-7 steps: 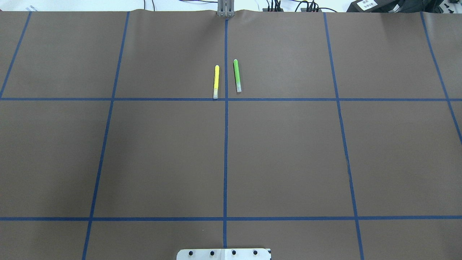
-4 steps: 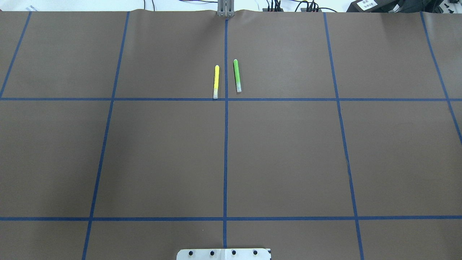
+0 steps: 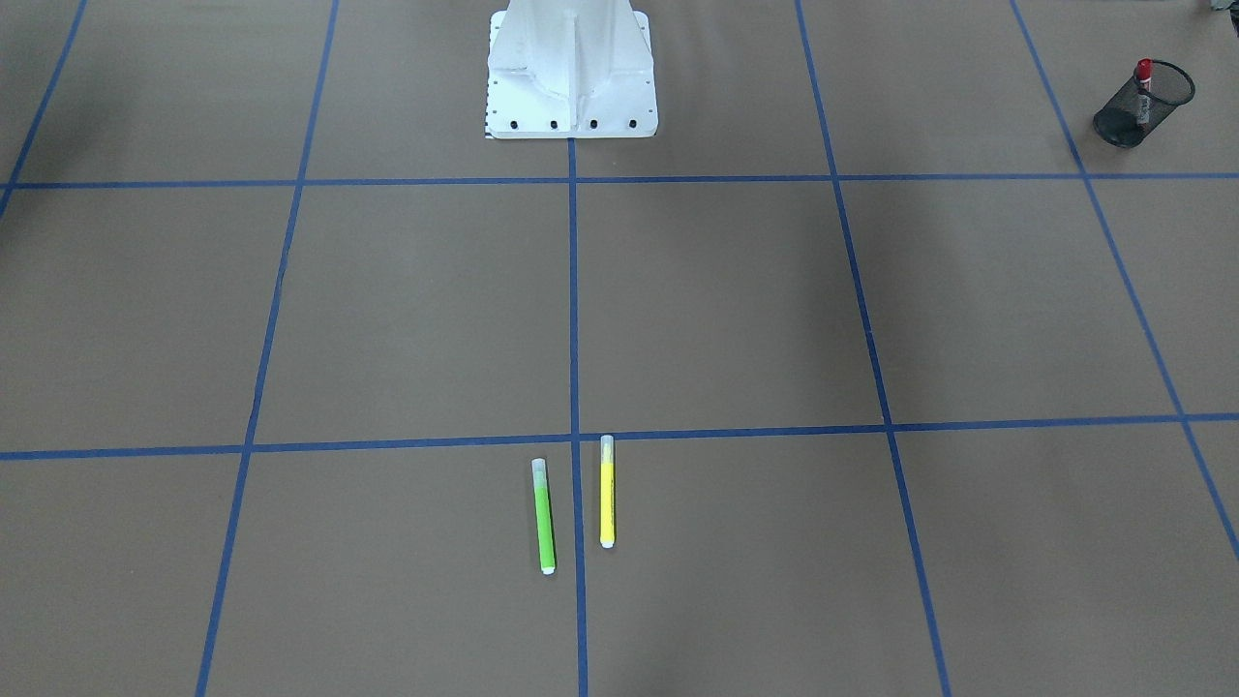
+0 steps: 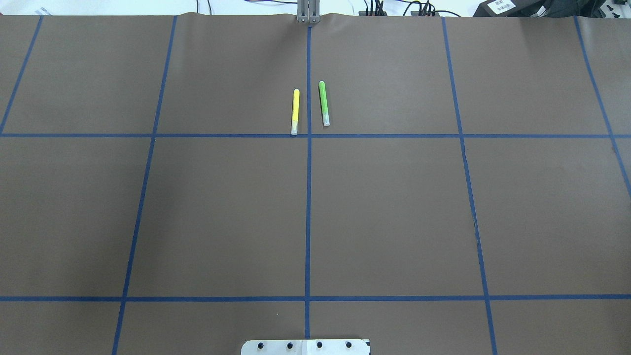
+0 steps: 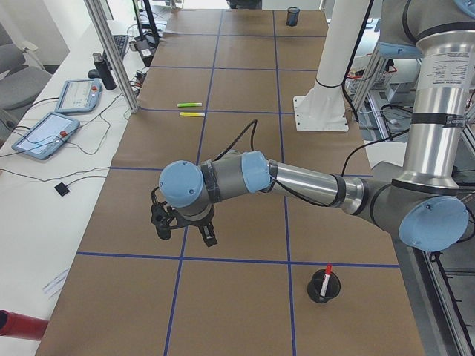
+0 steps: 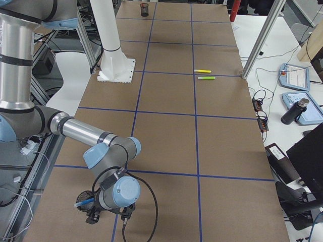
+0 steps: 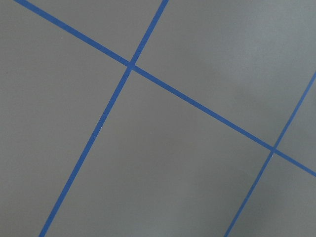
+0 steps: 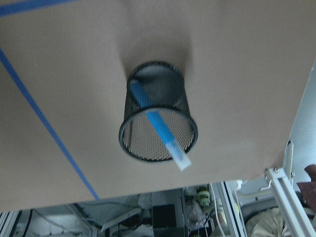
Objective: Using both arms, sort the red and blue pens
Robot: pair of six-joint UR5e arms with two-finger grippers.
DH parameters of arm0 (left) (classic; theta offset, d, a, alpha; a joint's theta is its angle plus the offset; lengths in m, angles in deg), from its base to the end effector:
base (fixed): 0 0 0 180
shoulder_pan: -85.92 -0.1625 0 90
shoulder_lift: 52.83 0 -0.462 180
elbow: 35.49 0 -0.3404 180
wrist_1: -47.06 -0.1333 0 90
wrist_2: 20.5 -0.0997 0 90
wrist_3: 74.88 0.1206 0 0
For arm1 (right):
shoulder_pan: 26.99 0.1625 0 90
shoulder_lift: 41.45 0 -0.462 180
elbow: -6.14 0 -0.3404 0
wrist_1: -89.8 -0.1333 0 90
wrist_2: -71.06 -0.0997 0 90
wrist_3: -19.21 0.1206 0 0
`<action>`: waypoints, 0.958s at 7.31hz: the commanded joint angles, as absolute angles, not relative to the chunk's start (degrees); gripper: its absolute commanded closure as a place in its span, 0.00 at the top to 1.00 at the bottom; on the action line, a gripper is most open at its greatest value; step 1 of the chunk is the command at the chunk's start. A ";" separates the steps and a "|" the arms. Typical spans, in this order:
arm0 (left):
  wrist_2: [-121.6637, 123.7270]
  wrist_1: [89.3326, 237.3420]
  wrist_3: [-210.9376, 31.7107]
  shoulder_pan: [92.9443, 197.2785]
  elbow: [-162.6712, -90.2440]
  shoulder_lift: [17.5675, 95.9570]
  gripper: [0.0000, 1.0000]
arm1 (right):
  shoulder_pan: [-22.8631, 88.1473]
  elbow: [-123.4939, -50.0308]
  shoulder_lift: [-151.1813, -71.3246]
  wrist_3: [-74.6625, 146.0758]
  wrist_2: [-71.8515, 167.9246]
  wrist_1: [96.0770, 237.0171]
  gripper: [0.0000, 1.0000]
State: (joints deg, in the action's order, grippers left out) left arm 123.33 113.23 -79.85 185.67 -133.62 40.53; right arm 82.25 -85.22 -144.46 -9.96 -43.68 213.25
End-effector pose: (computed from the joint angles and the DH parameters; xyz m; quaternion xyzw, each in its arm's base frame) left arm -0.1104 -0.4304 0.6467 -0.0770 0.4537 -0.1618 0.8730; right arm 0.1514 -0.1825 0.8293 -0.2605 -0.3340 0.0038 0.9058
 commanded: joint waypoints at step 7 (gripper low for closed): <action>116.61 133.88 -87.10 178.29 -132.96 37.53 1.00 | 72.06 -85.26 -132.41 20.70 -62.95 182.41 1.00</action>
State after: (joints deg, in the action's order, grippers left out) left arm 116.68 131.33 -86.04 178.91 -132.91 38.20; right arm 72.96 -84.69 -133.24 19.73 -59.97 187.90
